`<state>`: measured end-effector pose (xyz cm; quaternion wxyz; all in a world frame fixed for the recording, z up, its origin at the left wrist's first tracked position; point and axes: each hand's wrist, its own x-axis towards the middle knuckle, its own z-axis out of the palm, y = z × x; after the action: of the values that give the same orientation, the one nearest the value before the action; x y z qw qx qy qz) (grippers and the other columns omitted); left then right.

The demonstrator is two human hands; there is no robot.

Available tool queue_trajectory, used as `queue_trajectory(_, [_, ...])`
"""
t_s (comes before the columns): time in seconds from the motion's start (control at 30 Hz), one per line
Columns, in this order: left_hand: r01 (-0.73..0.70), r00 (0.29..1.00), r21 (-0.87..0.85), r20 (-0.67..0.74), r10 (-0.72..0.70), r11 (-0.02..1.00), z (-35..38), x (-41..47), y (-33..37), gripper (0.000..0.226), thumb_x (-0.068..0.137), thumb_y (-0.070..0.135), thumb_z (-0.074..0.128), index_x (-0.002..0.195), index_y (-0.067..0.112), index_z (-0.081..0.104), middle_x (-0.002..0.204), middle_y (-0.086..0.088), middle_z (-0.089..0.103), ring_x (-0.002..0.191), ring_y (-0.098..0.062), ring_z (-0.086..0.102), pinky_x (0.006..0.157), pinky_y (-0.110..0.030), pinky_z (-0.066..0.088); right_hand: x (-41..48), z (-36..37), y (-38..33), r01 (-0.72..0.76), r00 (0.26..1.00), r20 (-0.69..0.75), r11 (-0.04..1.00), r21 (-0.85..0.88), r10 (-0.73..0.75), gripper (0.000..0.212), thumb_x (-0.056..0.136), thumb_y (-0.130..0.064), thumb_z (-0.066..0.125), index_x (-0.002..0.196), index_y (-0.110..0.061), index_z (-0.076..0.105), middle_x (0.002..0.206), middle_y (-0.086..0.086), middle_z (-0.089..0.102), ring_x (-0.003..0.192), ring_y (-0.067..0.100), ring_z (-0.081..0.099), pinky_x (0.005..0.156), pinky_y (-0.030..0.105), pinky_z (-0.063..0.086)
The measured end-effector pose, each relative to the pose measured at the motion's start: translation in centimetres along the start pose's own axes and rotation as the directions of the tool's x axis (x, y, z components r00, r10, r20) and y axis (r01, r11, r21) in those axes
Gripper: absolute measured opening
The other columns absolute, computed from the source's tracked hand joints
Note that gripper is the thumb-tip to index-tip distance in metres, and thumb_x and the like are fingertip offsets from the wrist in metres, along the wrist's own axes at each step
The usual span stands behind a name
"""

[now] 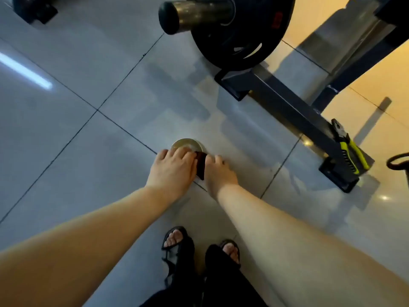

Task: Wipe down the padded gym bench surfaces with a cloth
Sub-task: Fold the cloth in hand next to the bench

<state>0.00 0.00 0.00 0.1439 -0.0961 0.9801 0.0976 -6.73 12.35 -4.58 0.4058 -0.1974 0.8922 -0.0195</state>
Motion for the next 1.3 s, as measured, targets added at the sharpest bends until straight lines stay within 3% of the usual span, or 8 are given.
queue_trajectory(0.17, [0.003, 0.999, 0.006, 0.038, -0.003, 1.0, 6.7, 1.7, -1.2, 0.036, 0.101, 0.038, 0.04, 0.12, 0.022, 0.066, 0.121, 0.001, 0.066, 0.113, -0.023, 0.061, 0.101, -0.039, 0.041, 6.7, 4.9, 0.8, 0.027, 0.996, 0.079, 0.997, 0.079, -0.033, 0.075, 0.104, -0.019, 0.045, 0.158, -0.004, -0.004, 0.165, 0.019, 0.004, 0.151, 0.037, 0.017, 0.12, 0.051, 0.023])
queue_trajectory(0.27, [-0.024, 1.0, 0.027, 0.018, 0.024, 0.999, 8.7, 2.8, -2.0, 0.039, 0.099, 0.039, 0.038, 0.12, 0.023, 0.067, 0.121, 0.001, 0.066, 0.113, -0.023, 0.062, 0.103, -0.039, 0.041, 9.1, 6.4, 0.4, 0.007, 0.996, 0.087, 0.994, 0.109, -0.017, 0.073, 0.106, -0.02, 0.039, 0.157, -0.003, -0.01, 0.166, 0.017, 0.005, 0.152, 0.034, 0.013, 0.122, 0.054, 0.016])
queue_trajectory(0.47, [-0.046, 0.997, 0.017, 0.068, 0.044, 0.999, 9.4, 4.0, -2.4, 0.042, 0.104, 0.04, 0.032, 0.136, 0.026, 0.055, 0.136, 0.002, 0.056, 0.128, -0.022, 0.051, 0.115, -0.039, 0.028, 9.3, 5.6, -0.4, -0.04, 0.996, -0.085, 0.997, -0.066, 0.035, 0.042, 0.103, -0.019, 0.042, 0.14, 0.0, 0.039, 0.14, 0.019, 0.045, 0.127, 0.035, 0.049, 0.105, 0.04, 0.04])
queue_trajectory(0.63, [-0.034, 0.995, -0.003, 0.093, 0.034, 0.999, 5.3, 3.0, -1.6, 0.05, 0.102, 0.04, 0.028, 0.147, 0.023, 0.041, 0.151, 0.0, 0.044, 0.142, -0.022, 0.038, 0.12, -0.039, 0.023, 5.4, 0.9, -0.7, 0.087, 0.996, -0.023, 0.952, 0.295, -0.084, 0.033, 0.098, -0.026, 0.047, 0.128, -0.013, 0.053, 0.134, 0.013, 0.051, 0.118, 0.033, 0.055, 0.098, 0.042, 0.047])
queue_trajectory(0.83, [-0.029, 0.999, -0.243, 0.03, 0.037, 0.97, -6.8, -0.3, -0.1, 0.058, 0.104, 0.034, 0.038, 0.156, 0.014, 0.024, 0.157, -0.002, 0.038, 0.147, -0.02, 0.03, 0.122, -0.03, 0.013, -5.1, -10.5, -2.0, 0.331, 0.942, -0.19, 0.866, 0.374, -0.278, 0.023, 0.101, -0.028, 0.048, 0.124, -0.025, 0.051, 0.12, 0.004, 0.065, 0.107, 0.026, 0.061, 0.091, 0.042, 0.051])
queue_trajectory(0.93, [-0.01, 0.997, -0.298, -0.076, -0.013, 0.955, -15.5, -1.5, 1.0, 0.039, 0.101, 0.032, 0.049, 0.136, 0.017, 0.052, 0.123, -0.004, 0.057, 0.121, -0.026, 0.052, 0.113, -0.033, 0.031, -11.4, -17.8, -3.2, 0.418, 0.894, -0.332, 0.827, 0.377, -0.301, 0.02, 0.101, -0.023, 0.045, 0.118, -0.026, 0.055, 0.112, 0.002, 0.067, 0.105, 0.026, 0.06, 0.094, 0.044, 0.048])
queue_trajectory(1.03, [0.014, 0.991, -0.375, -0.115, -0.062, 0.927, -26.2, -2.8, 2.8, 0.026, 0.102, 0.035, 0.047, 0.121, 0.02, 0.057, 0.108, 0.002, 0.051, 0.102, -0.021, 0.054, 0.092, -0.026, 0.037, -17.8, -26.1, -4.4, 0.478, 0.836, -0.461, 0.806, 0.349, -0.296, 0.024, 0.102, -0.022, 0.047, 0.125, -0.024, 0.056, 0.116, -0.001, 0.067, 0.109, 0.02, 0.06, 0.096, 0.039, 0.048])
queue_trajectory(1.3, [-0.228, 0.859, -0.538, -0.503, -0.092, 0.811, -57.9, -9.0, 7.1, 0.024, 0.096, 0.015, 0.056, 0.115, 0.029, 0.061, 0.104, 0.016, 0.057, 0.098, -0.004, 0.054, 0.088, -0.023, 0.045, -38.1, -50.6, -8.5, 0.655, 0.627, -0.726, 0.697, 0.294, -0.283, 0.014, 0.091, -0.032, 0.068, 0.081, -0.029, 0.06, 0.067, -0.013, 0.063, 0.065, 0.0, 0.06, 0.055, 0.016, 0.042])
